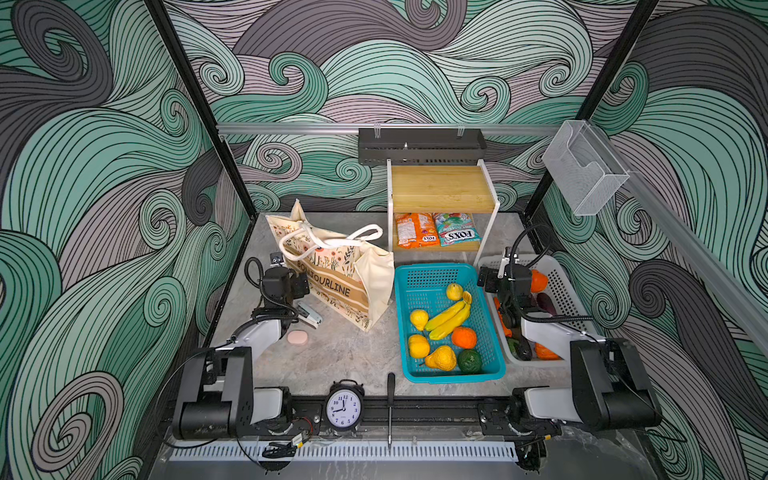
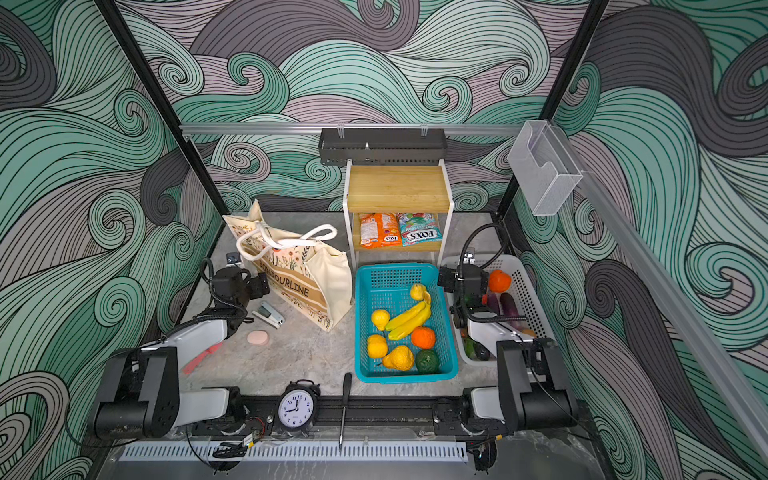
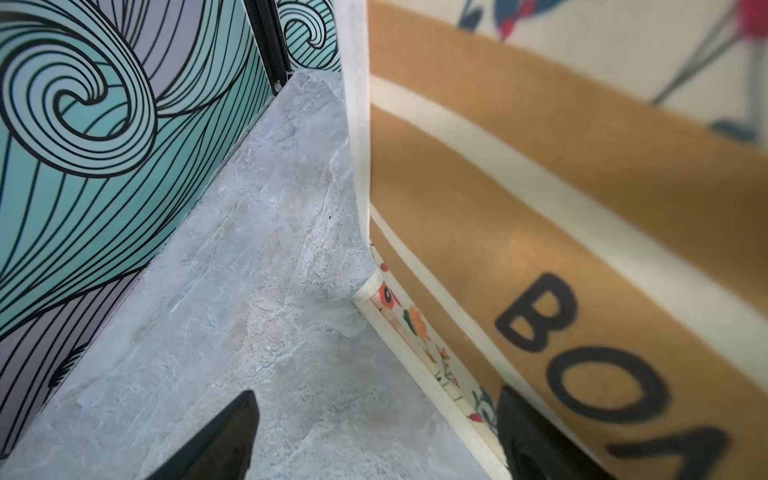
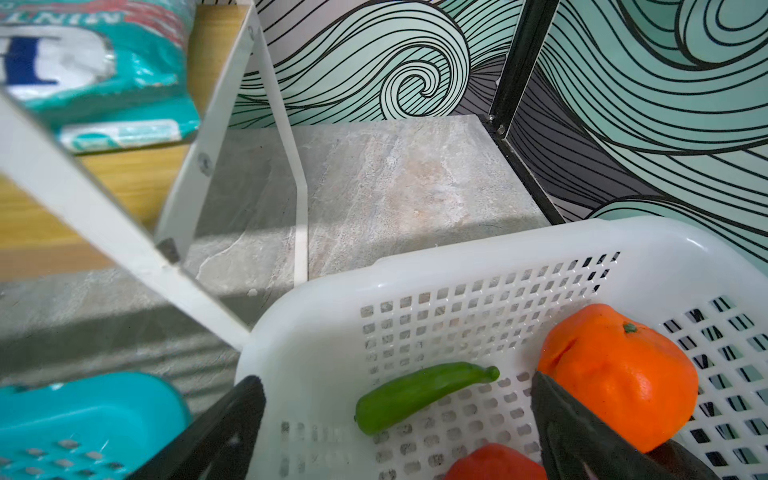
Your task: Place the food into the grocery bag and tie it
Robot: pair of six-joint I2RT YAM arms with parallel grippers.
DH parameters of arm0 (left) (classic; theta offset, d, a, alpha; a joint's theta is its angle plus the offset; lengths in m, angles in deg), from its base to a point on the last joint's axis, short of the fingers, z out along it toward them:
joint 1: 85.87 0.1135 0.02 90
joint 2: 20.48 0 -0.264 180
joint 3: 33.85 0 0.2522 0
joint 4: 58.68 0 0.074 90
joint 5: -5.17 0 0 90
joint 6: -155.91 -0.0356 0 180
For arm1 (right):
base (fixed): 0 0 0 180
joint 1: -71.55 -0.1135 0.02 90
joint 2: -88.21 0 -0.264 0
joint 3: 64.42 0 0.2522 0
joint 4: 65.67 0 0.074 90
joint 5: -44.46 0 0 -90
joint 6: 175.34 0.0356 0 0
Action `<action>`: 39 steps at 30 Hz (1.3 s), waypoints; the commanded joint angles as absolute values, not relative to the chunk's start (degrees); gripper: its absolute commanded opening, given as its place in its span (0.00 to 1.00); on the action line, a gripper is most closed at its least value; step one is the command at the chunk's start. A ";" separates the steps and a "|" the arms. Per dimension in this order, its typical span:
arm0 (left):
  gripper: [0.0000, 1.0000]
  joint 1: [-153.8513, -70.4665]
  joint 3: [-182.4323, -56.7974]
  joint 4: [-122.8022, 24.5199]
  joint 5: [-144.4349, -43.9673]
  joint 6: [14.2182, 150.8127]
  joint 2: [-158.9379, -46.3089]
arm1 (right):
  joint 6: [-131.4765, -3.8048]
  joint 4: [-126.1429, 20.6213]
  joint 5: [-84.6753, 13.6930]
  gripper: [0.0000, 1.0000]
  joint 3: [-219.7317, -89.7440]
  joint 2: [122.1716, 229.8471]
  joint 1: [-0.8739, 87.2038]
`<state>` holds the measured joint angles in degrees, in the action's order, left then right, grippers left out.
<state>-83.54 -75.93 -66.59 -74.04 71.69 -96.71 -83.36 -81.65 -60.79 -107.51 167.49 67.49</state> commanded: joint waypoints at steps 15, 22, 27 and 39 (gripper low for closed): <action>0.93 -79.78 -76.79 -78.36 -85.32 69.83 -106.53 | -86.48 -101.30 -53.50 0.99 -100.97 176.56 68.65; 0.99 -80.40 -76.40 -79.63 -87.38 68.02 -107.92 | -86.48 -100.89 -53.05 0.99 -101.16 176.37 68.81; 0.99 -80.33 -76.51 -79.67 -87.38 68.01 -108.00 | -86.48 -101.04 -53.03 0.99 -101.04 176.42 68.82; 0.99 -80.42 -75.82 -80.83 -87.49 67.75 -108.11 | -86.36 -100.93 -51.93 0.99 -100.97 176.23 69.37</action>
